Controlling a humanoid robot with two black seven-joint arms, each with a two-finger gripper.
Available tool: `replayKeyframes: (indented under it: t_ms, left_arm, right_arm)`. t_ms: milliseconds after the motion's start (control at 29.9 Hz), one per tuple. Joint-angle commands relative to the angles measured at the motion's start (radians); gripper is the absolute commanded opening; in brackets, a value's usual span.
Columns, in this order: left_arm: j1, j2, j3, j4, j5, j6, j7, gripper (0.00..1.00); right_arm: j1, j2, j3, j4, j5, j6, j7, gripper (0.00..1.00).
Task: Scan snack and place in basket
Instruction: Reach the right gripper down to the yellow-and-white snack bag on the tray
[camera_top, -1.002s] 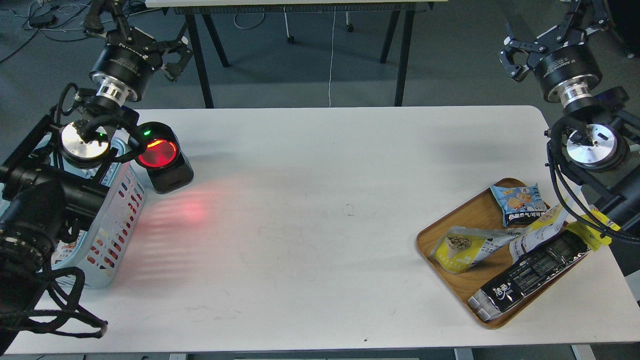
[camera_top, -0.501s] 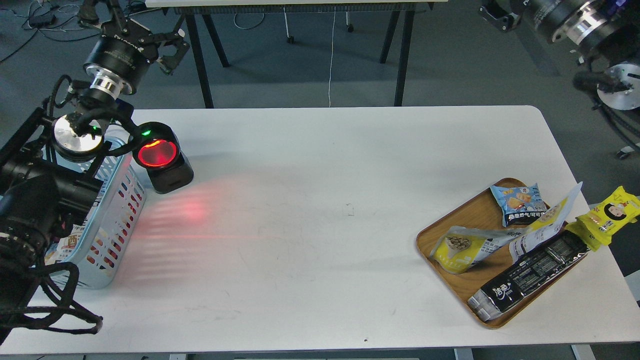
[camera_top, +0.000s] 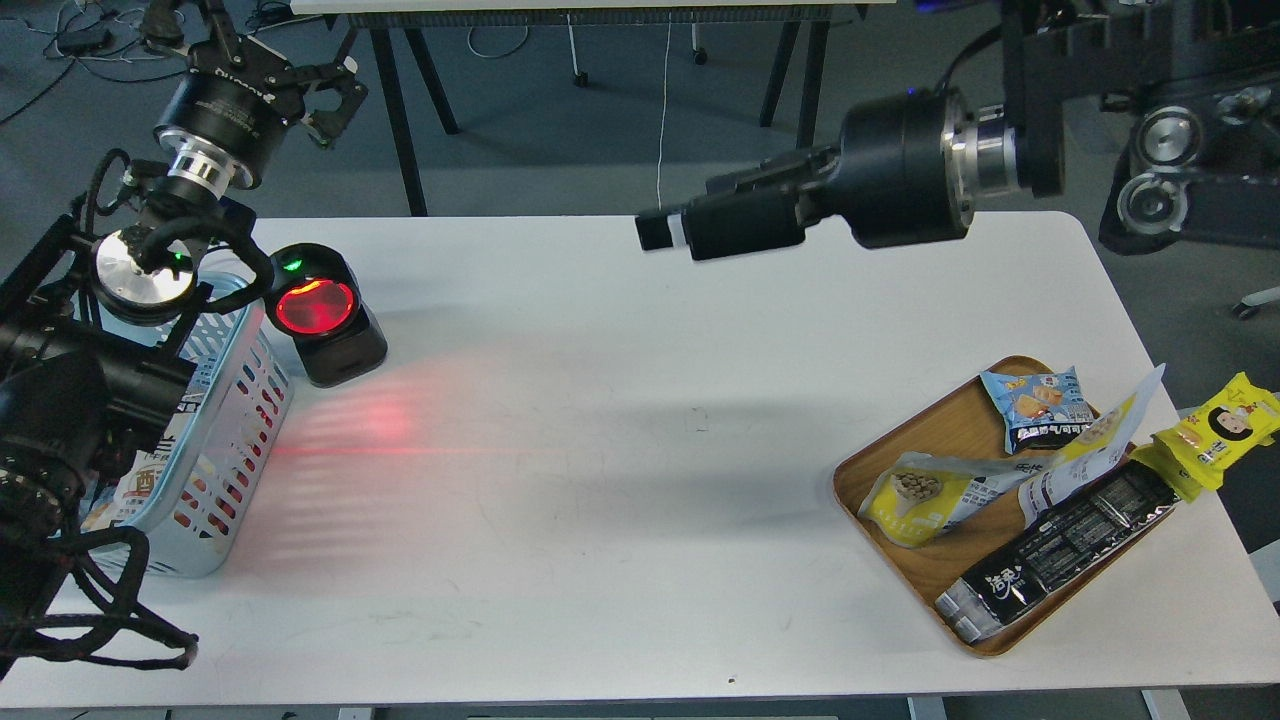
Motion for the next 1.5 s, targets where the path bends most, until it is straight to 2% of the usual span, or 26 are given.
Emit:
replayKeyframes:
  t_ms: [0, 200, 401, 501, 668, 768, 969, 1136, 1202, 1303, 1436, 1470]
  left_arm:
    - [0.004, 0.003, 0.000, 0.001, 0.001, 0.000, -0.003, 1.00]
    - [0.006, 0.001, 0.000, 0.001, 0.001, 0.000, -0.006, 1.00]
    - [0.006, 0.000, 0.000, 0.001, 0.001, 0.000, -0.006, 1.00]
    - [0.009, 0.000, 0.000, 0.001, 0.001, 0.000, -0.006, 1.00]
    - [0.009, 0.012, 0.000, 0.004, 0.001, 0.000, -0.007, 1.00]
    - [0.009, 0.017, -0.002, 0.004, 0.001, 0.000, -0.007, 1.00]
    - [0.010, 0.027, -0.002, 0.004, 0.001, 0.000, -0.007, 1.00]
    - [0.010, 0.032, -0.002, 0.004, 0.001, 0.000, -0.007, 1.00]
    - [0.010, 0.032, -0.002, 0.006, 0.001, 0.000, -0.007, 1.00]
    - [0.010, 0.032, -0.002, 0.006, 0.001, 0.000, -0.007, 1.00]
    - [0.012, 0.032, -0.002, 0.007, 0.001, 0.000, -0.007, 1.00]
    - [0.012, 0.030, -0.002, 0.009, 0.001, 0.000, -0.007, 1.00]
  right_arm:
    - [0.045, 0.034, -0.081, 0.055, -0.233, -0.003, 0.000, 0.97]
    - [0.045, 0.069, -0.200, 0.122, -0.468, -0.040, 0.000, 0.95]
    - [0.039, 0.060, -0.345, 0.123, -0.738, -0.108, 0.000, 0.92]
    - [0.030, 0.054, -0.387, 0.123, -0.783, -0.115, 0.000, 0.92]
    - [-0.018, 0.055, -0.414, 0.112, -0.840, -0.115, 0.000, 0.83]
    - [-0.049, 0.066, -0.438, 0.080, -0.846, -0.114, 0.000, 0.77]
    - [-0.121, 0.097, -0.438, -0.018, -0.844, -0.115, 0.000, 0.73]
    - [-0.164, 0.124, -0.436, -0.075, -0.840, -0.115, 0.000, 0.59]
    - [-0.171, 0.132, -0.433, -0.091, -0.838, -0.117, 0.000, 0.51]
    - [-0.179, 0.138, -0.430, -0.098, -0.838, -0.117, 0.000, 0.34]
    - [-0.182, 0.138, -0.430, -0.101, -0.837, -0.117, 0.000, 0.05]
    - [-0.182, 0.138, -0.430, -0.101, -0.837, -0.117, 0.000, 0.01]
